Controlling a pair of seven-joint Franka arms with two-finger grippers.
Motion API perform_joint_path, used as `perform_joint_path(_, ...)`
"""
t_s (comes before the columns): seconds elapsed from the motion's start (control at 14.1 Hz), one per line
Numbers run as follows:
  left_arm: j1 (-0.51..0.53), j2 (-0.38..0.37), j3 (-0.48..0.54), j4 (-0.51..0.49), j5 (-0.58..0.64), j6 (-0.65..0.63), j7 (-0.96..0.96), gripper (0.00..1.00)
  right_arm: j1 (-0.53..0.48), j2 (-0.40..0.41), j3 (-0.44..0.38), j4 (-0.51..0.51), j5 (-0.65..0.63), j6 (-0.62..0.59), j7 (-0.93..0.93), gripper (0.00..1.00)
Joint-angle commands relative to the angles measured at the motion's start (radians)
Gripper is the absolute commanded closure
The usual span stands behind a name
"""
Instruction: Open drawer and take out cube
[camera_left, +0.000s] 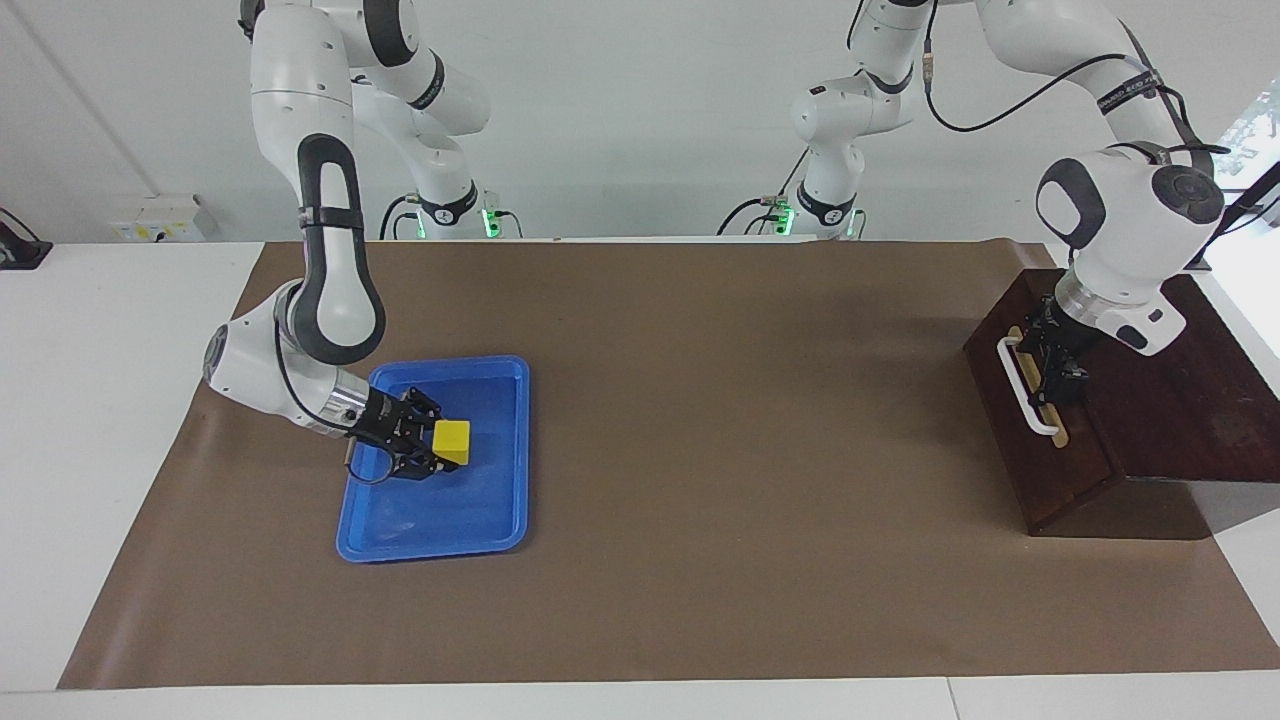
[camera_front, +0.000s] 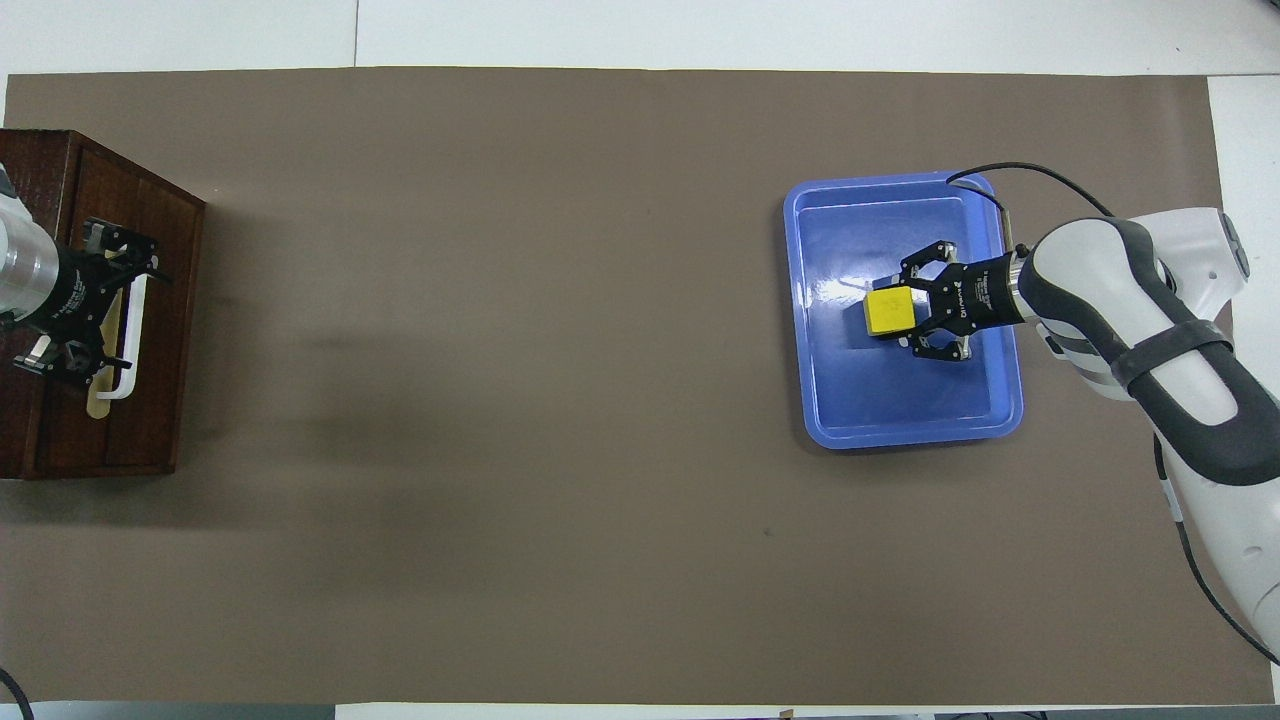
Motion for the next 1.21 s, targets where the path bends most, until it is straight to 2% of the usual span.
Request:
perform_joint_path(0.0, -0.055, -0.121, 0.011, 0.016, 0.001, -0.152, 0.220, 0.00, -0.008, -0.025, 0.008, -0.035, -0.009, 0.018, -0.079, 0.00)
perform_joint_path(0.07, -0.064, -0.140, 0.010, 0.021, -0.020, -0.187, 0.295, 0.00, -0.010, -0.025, 0.008, -0.033, -0.009, 0.017, -0.082, 0.00)
perform_joint_path(0.21, -0.069, -0.130, 0.013, 0.088, -0.055, -0.272, 0.559, 0.00, -0.011, -0.025, 0.005, -0.032, -0.009, 0.007, -0.078, 0.00)
perform_joint_path(0.5, -0.066, -0.116, -0.001, 0.098, -0.069, -0.283, 0.819, 0.00, -0.013, -0.025, 0.003, -0.007, -0.013, -0.032, -0.055, 0.00)
perform_joint_path(0.57, -0.058, -0.075, -0.011, 0.134, -0.072, -0.295, 0.885, 0.00, -0.011, -0.025, 0.002, 0.014, -0.017, -0.057, -0.030, 0.00)
perform_joint_path(0.71, -0.061, -0.021, -0.021, 0.229, -0.072, -0.353, 0.907, 0.00, -0.010, -0.034, -0.004, 0.063, -0.046, -0.121, 0.031, 0.00)
perform_joint_path(0.92, -0.074, -0.002, -0.021, 0.239, -0.076, -0.350, 0.925, 0.00, -0.010, -0.080, -0.004, 0.123, -0.092, -0.206, 0.112, 0.00)
perform_joint_path(1.14, -0.069, -0.007, -0.022, 0.245, -0.072, -0.357, 0.940, 0.00, -0.010, -0.156, -0.005, 0.152, -0.178, -0.275, 0.105, 0.00)
